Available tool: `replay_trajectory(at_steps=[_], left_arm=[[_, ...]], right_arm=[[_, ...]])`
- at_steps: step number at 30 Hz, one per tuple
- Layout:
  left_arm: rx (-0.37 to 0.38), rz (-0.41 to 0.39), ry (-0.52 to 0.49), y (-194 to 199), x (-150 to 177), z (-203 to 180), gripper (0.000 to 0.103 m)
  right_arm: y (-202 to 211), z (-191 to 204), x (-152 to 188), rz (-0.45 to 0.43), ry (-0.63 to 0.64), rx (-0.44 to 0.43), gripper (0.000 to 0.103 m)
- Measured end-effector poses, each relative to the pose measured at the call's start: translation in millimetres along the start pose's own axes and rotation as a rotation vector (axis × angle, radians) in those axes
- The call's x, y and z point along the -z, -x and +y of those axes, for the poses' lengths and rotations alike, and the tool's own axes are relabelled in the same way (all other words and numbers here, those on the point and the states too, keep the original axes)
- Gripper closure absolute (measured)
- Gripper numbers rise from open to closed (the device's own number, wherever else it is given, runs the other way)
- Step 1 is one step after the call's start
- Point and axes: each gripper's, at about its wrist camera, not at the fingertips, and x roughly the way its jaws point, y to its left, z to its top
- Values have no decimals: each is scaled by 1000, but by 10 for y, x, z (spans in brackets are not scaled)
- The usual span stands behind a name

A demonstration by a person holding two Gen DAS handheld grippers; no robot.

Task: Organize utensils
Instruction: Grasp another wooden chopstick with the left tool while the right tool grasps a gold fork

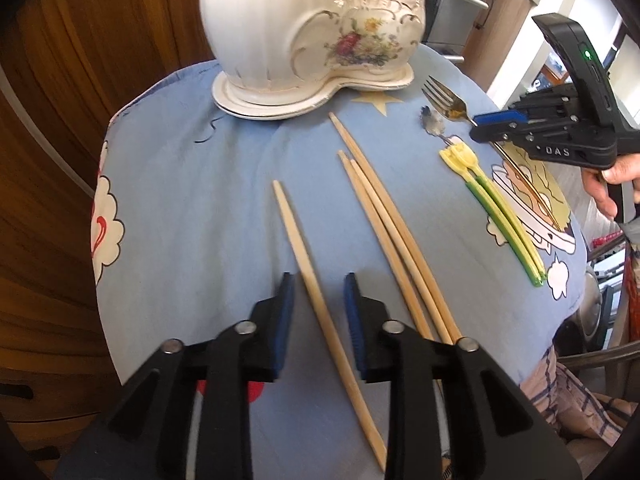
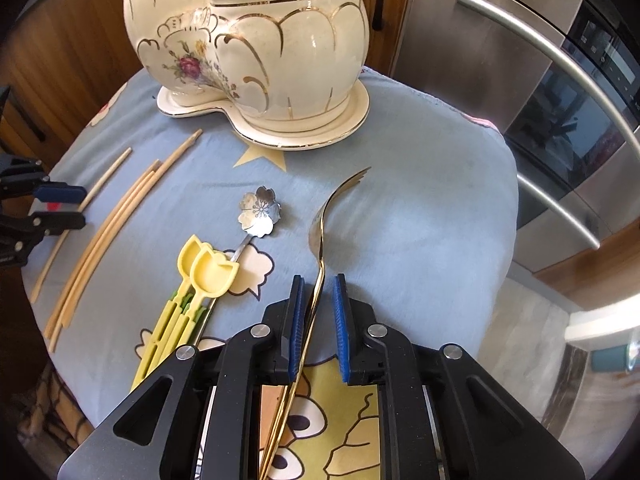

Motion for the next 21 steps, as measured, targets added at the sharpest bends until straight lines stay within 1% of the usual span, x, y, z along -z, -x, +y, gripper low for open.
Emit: replay_trajectory(at_steps=[2, 7, 11, 16, 18, 19, 20, 21], left_arm=[[-11, 5, -7, -8, 0, -35, 72], [-18, 1, 24, -36, -26, -94, 66], [-81, -33, 17, -61, 9, -213, 66], [-120, -86, 38, -58, 73, -270, 66], [-128, -91, 37, -55, 77, -287, 68], [-129, -90, 36, -53, 75, -294, 71], [-130, -89, 33, -50, 71, -294, 79], [-131, -88, 29, -29, 99, -288, 83]], right_arm=[[-5, 11, -8, 2, 2, 1, 88], [-7, -3, -5, -4, -5, -18, 88], [-1, -16, 14, -17, -8, -12, 88], [7, -9, 45, -33, -12, -6, 88], [11, -5, 50, -39, -13, -2, 88], [12, 2, 52, -43, -11, 1, 88], [13, 1, 53, -46, -14, 1, 88], [15, 2, 55, -50, -16, 0, 90]])
